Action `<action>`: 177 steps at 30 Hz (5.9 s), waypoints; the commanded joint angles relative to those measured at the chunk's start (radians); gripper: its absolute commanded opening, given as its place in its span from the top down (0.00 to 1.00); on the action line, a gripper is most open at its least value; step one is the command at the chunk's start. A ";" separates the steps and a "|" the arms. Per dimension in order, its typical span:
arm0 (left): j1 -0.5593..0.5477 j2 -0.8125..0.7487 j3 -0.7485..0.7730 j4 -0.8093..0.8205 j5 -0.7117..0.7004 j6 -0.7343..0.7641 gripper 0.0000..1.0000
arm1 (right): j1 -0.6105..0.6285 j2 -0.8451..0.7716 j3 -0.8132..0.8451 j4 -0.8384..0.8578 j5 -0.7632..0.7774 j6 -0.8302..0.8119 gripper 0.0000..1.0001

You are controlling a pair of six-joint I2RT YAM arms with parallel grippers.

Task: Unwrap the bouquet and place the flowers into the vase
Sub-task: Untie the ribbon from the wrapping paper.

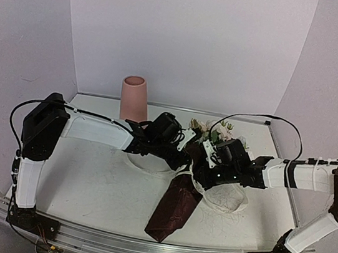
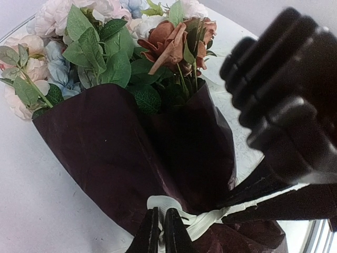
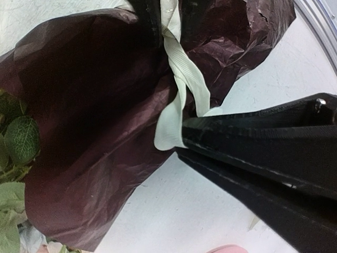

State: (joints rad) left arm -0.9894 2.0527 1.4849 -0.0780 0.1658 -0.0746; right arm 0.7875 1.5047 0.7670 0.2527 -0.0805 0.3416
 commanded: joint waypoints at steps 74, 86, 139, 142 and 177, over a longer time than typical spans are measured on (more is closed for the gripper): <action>-0.009 0.003 -0.018 -0.009 0.052 0.140 1.00 | 0.005 -0.086 -0.065 -0.035 0.060 0.035 1.00; -0.009 -0.036 -0.032 -0.009 0.217 0.127 0.77 | 0.006 -0.092 -0.069 -0.036 0.051 0.036 1.00; -0.009 0.046 0.011 -0.047 0.096 0.104 0.96 | 0.005 -0.115 -0.101 -0.015 0.073 0.067 1.00; -0.009 0.010 -0.017 -0.048 0.076 0.106 0.97 | 0.005 -0.116 -0.114 -0.016 0.080 0.074 0.98; -0.010 -0.099 -0.131 -0.024 0.019 0.021 0.72 | 0.005 -0.258 -0.262 -0.028 0.096 0.148 0.79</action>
State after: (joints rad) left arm -1.0004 2.0570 1.3720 -0.1312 0.1590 -0.0498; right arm 0.7872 1.3191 0.4965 0.2535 0.0403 0.5105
